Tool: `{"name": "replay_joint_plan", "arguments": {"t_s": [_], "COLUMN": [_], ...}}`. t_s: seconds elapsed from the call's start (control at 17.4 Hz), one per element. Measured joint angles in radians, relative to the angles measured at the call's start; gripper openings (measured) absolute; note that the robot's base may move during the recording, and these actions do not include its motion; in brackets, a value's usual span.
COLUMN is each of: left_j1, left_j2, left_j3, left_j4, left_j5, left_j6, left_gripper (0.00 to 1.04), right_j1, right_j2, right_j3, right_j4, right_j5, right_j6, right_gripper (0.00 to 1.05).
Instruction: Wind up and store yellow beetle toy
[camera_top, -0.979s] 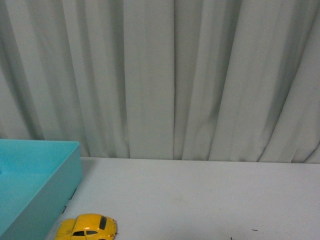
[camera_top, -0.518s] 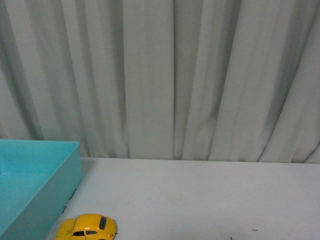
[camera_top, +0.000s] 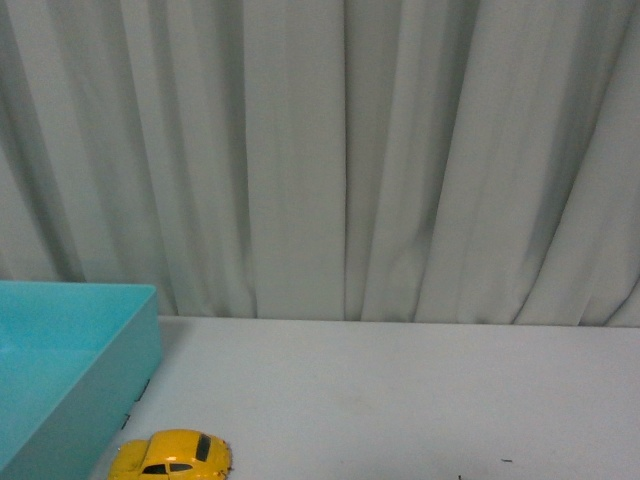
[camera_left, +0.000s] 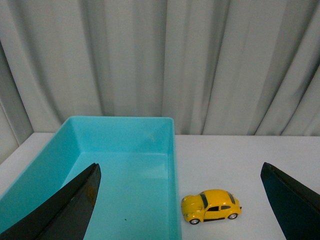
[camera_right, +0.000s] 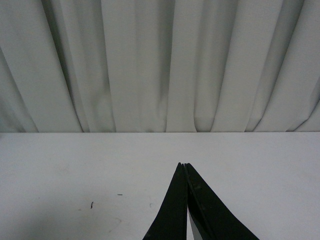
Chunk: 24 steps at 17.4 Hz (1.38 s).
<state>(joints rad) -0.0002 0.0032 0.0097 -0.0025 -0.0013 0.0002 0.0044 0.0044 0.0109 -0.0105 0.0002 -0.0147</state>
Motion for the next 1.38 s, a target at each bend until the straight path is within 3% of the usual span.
{"name": "replay_joint_plan", "arguments": {"t_s": [0.06, 0.12, 0.4, 0.52, 0.58, 0.63, 0.69, 0.81, 0.98, 1.15, 1.38], "left_j1": [0.000, 0.000, 0.000, -0.015, -0.088, -0.150, -0.167, -0.166, -0.179, -0.203, -0.220], "left_j2": [0.000, 0.000, 0.000, 0.014, 0.150, 0.335, 0.483, 0.804, 1.286, 1.548, 1.724], "left_j3": [0.000, 0.000, 0.000, 0.019, 0.087, 0.159, 0.229, 0.381, 0.632, 0.877, 1.105], "left_j4": [0.000, 0.000, 0.000, -0.070, -0.171, -0.084, 0.040, 0.274, 0.377, 0.192, -0.190], "left_j5": [0.001, 0.001, 0.001, -0.035, -0.163, -0.242, -0.260, -0.232, -0.123, 0.050, 0.058], "left_j6": [0.000, 0.000, 0.000, -0.028, -0.110, -0.164, -0.180, -0.126, 0.119, 0.474, 0.987], "left_gripper": [0.98, 0.98, 0.98, 0.98, 0.98, 0.98, 0.98, 0.98, 0.98, 0.98, 0.98], "right_j1": [0.000, 0.000, 0.000, 0.000, 0.000, 0.000, 0.000, 0.000, 0.000, 0.000, 0.000], "right_j2": [-0.001, -0.001, -0.001, -0.001, -0.001, -0.001, -0.001, -0.002, -0.002, -0.002, -0.002], "right_j3": [0.000, 0.000, 0.000, 0.000, 0.000, 0.000, 0.000, 0.000, 0.000, 0.000, 0.000], "right_j4": [0.008, 0.007, 0.007, 0.007, 0.006, 0.007, 0.007, 0.006, 0.006, 0.007, 0.007], "right_j5": [0.000, 0.000, 0.000, 0.000, 0.002, 0.000, 0.000, 0.002, 0.000, 0.000, 0.000], "right_j6": [0.000, 0.000, 0.000, 0.000, 0.000, 0.000, 0.000, 0.000, 0.000, 0.000, 0.000], "right_gripper": [0.02, 0.12, 0.80, 1.00, 0.97, 0.98, 0.98, 0.98, 0.98, 0.98, 0.98]}}
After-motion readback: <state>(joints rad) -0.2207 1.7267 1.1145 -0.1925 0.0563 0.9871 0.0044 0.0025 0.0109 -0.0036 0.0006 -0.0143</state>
